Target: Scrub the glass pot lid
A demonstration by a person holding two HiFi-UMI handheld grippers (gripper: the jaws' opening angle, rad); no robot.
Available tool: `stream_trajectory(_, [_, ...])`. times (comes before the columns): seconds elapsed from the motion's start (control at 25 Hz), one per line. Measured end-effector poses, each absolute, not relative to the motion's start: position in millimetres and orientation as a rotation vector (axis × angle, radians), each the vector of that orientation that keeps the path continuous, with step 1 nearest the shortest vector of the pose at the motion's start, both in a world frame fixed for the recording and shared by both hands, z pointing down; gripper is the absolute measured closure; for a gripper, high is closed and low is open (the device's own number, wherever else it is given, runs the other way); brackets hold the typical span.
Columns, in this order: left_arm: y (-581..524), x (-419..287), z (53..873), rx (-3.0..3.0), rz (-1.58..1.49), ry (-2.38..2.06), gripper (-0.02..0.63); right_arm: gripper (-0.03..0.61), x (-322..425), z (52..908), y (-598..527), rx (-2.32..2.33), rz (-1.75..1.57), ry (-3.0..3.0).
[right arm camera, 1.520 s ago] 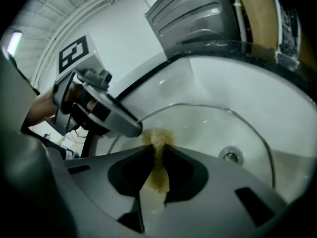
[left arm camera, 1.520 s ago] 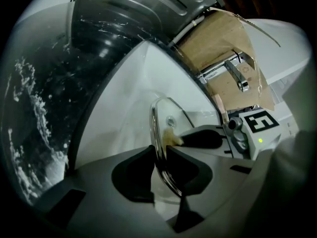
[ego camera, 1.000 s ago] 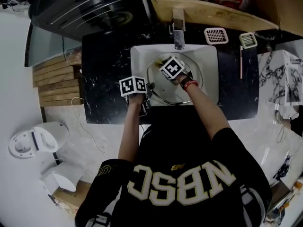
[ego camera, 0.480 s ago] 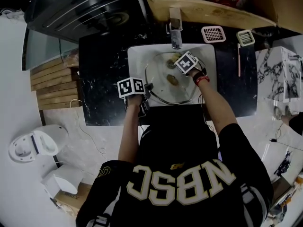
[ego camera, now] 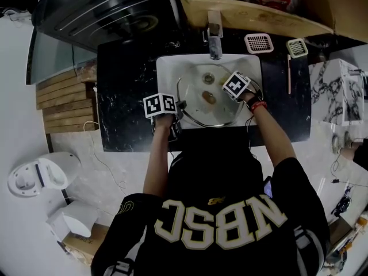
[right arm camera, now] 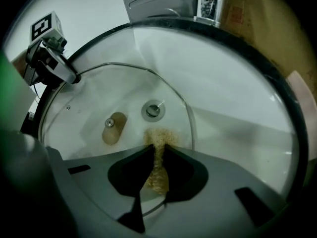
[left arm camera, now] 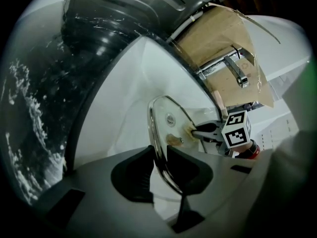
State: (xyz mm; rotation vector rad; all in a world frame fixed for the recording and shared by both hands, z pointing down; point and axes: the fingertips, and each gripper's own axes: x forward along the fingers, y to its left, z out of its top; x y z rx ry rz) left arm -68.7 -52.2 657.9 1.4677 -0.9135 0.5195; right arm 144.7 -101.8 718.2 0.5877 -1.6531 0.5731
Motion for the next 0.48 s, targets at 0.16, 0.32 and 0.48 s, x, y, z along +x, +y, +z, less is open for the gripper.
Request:
stream_trajectory(0.16, [-53,-68,657,1.477,0.505,-0.908,0.52,0.508,164,706,-72,0.54,0.557,-1.534])
stream_trajectory(0.32, [-53,-68,657,1.478,0.505,-0.909,0.519,0.508,147,702,-50,0.497,0.584,-1.634])
stream_trajectory(0.48, [-54,-68,658,1.48,0.504,-0.911,0.52,0.508,132,690,-32,0.47,0.613,-1.714])
